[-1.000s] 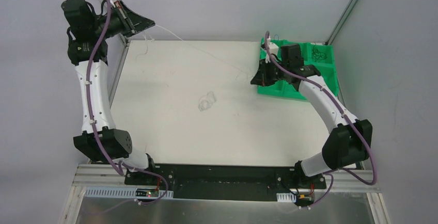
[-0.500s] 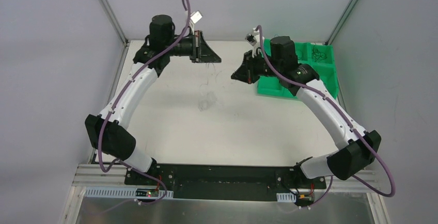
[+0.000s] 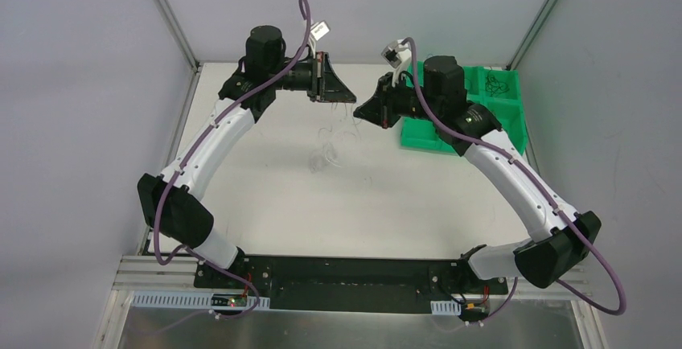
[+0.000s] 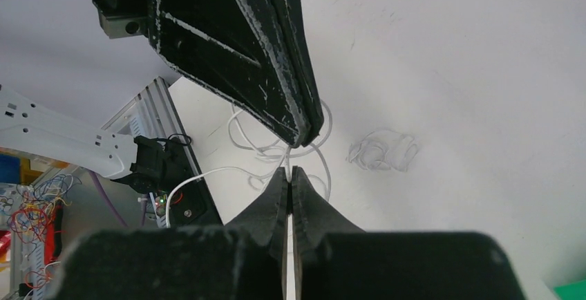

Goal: Untangle the cables

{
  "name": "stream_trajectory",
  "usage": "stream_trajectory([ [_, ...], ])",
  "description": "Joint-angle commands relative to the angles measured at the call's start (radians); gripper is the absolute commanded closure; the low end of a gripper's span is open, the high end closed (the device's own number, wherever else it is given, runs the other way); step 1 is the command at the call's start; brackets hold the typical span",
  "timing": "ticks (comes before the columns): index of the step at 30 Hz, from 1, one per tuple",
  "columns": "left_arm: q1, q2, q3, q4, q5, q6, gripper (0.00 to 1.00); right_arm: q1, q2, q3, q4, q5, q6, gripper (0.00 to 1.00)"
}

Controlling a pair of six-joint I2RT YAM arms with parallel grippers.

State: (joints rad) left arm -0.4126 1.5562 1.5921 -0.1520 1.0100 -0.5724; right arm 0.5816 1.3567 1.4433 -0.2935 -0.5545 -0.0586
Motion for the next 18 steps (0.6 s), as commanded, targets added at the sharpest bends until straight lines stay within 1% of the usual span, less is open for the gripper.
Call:
stream_trajectory([
  [1, -0.015, -0.010, -0.014, 0.048, 0.008, 0.004, 1.00, 0.001, -0.021, 0.043, 0.043, -0.014, 0.078, 1.00],
  [4, -0.016, -0.020, -0.049, 0.048, 0.021, 0.014, 1.00, -0.004, -0.014, 0.026, 0.026, -0.013, 0.131, 1.00],
  [5, -0.015, -0.024, -0.062, 0.048, 0.019, 0.017, 1.00, -0.010, -0.014, 0.016, 0.026, -0.021, 0.160, 0.97],
  [9, -0.019, -0.022, -0.102, 0.051, 0.021, 0.015, 1.00, -0.033, -0.015, -0.031, 0.055, -0.052, 0.277, 0.79],
  [12, -0.023, -0.014, -0.120, 0.089, 0.033, -0.022, 1.00, -0.039, -0.008, -0.071, 0.093, -0.045, 0.333, 0.70],
  [13, -0.024, -0.013, -0.124, 0.111, 0.039, -0.038, 1.00, -0.039, -0.001, -0.080, 0.094, -0.028, 0.335, 0.68],
  [16, -0.026, -0.006, -0.134, 0.149, 0.049, -0.080, 1.00, -0.039, 0.015, -0.100, 0.097, 0.042, 0.318, 0.68],
  [18, -0.026, -0.001, -0.142, 0.194, 0.053, -0.107, 1.00, -0.039, 0.025, -0.104, 0.108, 0.061, 0.314, 0.65],
])
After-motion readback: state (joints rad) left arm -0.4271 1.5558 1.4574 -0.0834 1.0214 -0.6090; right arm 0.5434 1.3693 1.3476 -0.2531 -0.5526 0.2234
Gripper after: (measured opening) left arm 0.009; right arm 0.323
